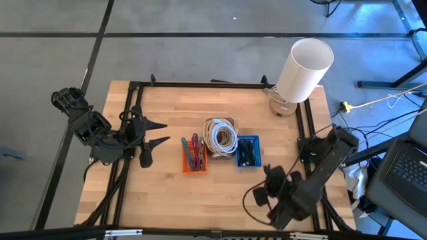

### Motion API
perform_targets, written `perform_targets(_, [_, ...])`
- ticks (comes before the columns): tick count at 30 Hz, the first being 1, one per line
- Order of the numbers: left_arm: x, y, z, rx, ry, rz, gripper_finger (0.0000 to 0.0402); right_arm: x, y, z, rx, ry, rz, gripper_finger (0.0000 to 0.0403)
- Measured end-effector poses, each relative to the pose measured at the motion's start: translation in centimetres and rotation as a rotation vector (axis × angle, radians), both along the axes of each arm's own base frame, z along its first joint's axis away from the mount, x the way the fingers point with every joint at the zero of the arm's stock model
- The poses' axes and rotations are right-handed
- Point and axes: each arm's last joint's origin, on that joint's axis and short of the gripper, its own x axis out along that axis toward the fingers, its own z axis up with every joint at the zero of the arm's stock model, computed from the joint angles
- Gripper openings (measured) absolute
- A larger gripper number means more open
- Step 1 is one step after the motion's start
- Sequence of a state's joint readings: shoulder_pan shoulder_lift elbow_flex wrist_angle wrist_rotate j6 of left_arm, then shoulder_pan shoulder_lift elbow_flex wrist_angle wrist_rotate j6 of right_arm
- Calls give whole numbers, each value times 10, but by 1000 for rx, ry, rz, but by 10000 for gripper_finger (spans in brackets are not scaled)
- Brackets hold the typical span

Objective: Pick & Place USB Port
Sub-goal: Put the black charger cable into the blue bin

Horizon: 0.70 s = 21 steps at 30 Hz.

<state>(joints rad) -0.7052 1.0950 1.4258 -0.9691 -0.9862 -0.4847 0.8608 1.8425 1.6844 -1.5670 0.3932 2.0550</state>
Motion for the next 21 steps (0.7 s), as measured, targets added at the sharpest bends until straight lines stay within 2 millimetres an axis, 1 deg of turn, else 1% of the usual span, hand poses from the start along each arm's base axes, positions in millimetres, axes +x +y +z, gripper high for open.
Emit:
perform_targets(3, [0, 0, 0, 0, 0, 0, 180, 2, -17, 20, -21, -105, 10, 16])
perform_targets(7, [0, 0, 0, 0, 0, 0, 180, 7, -42, 39, -43, -138, 34, 16])
perform_targets(9, [0, 0, 0, 6, -5, 11, 180, 10, -55, 45, -46, -131, 44, 16])
perform_targets(14, [0, 1, 0, 10, -9, 18, 180, 25, -85, 53, -68, -104, 47, 16])
perform_targets(16, [0, 1, 0, 10, -9, 18, 180, 32, -96, 52, -65, -75, 45, 16])
perform_targets(21, [0, 1, 0, 10, -9, 18, 180, 48, -122, 49, 5, 18, 46, 16])
